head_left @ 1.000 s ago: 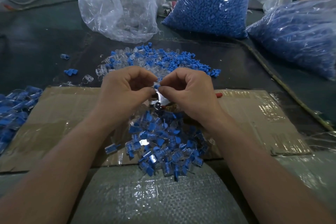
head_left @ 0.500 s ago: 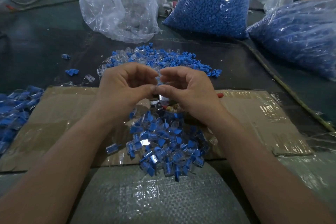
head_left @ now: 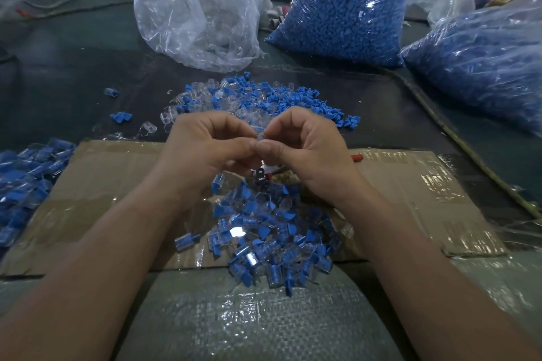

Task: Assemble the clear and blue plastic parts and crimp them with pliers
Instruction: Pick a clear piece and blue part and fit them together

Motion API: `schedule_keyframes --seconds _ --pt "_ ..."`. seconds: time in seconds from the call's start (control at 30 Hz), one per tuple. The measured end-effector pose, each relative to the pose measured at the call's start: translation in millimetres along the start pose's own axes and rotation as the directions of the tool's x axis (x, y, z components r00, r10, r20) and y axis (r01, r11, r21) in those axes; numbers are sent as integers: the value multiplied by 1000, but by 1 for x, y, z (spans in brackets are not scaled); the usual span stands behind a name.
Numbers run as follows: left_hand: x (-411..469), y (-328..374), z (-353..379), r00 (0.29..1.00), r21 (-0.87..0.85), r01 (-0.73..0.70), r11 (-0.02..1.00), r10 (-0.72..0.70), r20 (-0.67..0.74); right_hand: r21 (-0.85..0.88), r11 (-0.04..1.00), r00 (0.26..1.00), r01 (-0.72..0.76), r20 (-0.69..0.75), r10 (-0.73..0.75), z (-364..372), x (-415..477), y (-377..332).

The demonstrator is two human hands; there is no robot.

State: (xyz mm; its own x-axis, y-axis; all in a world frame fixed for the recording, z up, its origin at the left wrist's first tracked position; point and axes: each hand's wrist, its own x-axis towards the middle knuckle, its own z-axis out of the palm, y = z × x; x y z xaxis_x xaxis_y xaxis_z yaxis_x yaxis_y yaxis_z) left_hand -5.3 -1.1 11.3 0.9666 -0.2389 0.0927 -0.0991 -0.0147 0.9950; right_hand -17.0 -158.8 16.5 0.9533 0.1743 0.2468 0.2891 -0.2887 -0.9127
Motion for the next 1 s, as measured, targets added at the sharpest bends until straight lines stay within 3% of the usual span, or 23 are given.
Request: schedule_keyframes --seconds 0.4,0.6,0.8,1.0 --pt "4 4 -2 991 -182 134 974 -132 24 -162 957 963 241 -83 -257 3 -2 6" --pt "2 4 -1 990 -207 136 969 -138 3 -316 887 928 338 -45 -370 4 0 10" --pt "3 5 -1 988 -175 152 973 -150 22 -332 872 919 359 -34 -392 2 1 10" --pt "3 7 -2 984 -266 175 948 -159 81 -349 862 900 367 -101 -424 -1 0 11"
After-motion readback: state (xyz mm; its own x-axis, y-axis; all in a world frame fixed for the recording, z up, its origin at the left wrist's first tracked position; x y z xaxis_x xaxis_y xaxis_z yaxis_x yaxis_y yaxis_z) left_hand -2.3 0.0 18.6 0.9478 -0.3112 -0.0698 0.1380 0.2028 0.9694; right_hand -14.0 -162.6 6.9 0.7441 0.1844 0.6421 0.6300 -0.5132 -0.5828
